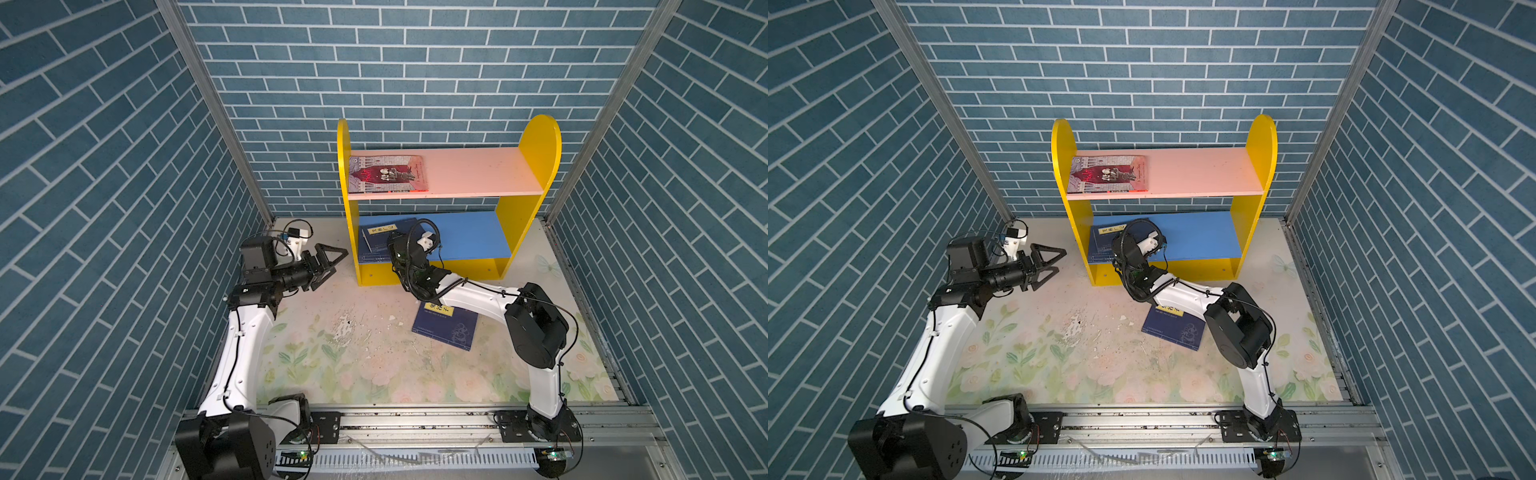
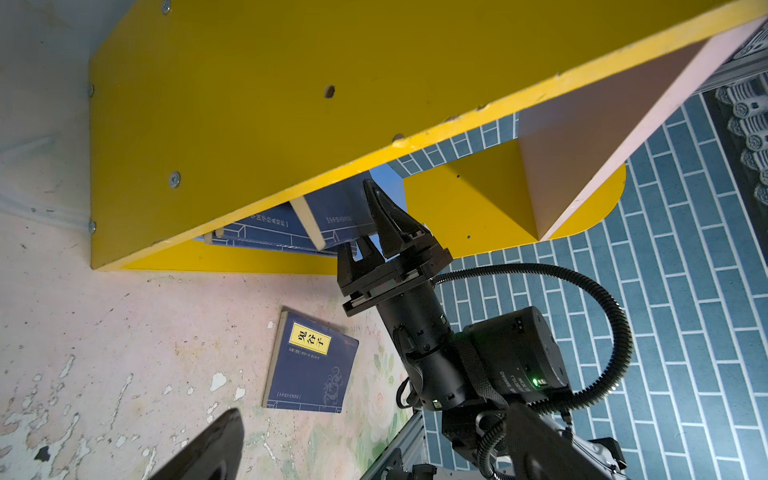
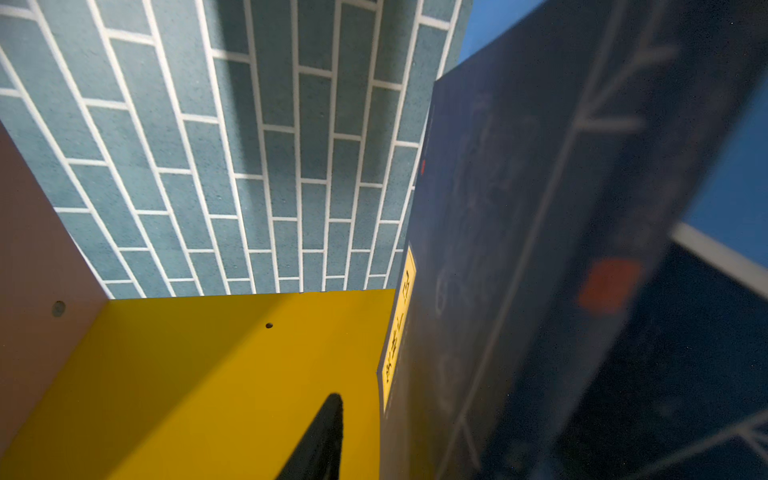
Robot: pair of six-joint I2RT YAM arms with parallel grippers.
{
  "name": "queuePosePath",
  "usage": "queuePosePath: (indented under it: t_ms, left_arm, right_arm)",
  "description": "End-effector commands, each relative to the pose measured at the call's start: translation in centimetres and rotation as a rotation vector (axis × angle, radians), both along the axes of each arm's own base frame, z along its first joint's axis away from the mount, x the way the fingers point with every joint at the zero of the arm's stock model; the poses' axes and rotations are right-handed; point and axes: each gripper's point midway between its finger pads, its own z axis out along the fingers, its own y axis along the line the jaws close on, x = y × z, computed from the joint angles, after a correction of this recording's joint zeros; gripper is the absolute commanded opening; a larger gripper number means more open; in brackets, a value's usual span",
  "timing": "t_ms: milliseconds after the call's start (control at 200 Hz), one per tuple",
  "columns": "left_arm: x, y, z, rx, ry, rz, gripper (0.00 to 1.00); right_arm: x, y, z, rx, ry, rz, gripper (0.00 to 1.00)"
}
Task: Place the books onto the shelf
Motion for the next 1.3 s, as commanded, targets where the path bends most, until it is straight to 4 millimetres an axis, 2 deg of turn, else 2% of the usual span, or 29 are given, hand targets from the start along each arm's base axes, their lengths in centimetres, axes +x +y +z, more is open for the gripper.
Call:
queuePosePath:
  t_ms: [0,320,530,695,990,1296]
  left_arm:
    - [0.2,0.3,0.2,-0.016,-0.011,0.023,1.0]
    - [0.4,0.5,0.4,-0.011,-0.012,0.039,1.0]
    - [0.7,0.6,0.4,-0.017,-0.011,0.052,1.0]
    - [0.8,0.6,0.6,-0.024,-0.012,0.052,1.0]
    - [0.7,0.6,0.8,-0.029,-0.01,0.053,1.0]
    - [1.1,0.9,-1.0,-0.109,0.123,0.118,1.0]
  right_arm:
    - [-0.8,0.4,0.9,0.056,0.021,0.028,0.46]
    - [-1.8,0.7,1.7,0.078,0.044,0.087,0.49]
    - [-2.4,1.0,1.4,0.106,0.075,0.123,0.53]
    - [-2.5,1.5,1.5,0.094,0.1,0.152,0.66]
    - [-2.4,1.6,1.9,0.104,0.145,0.18,0.72]
    - [-2.5,2.1,2.1,0.11,0.206,0.23,0.77]
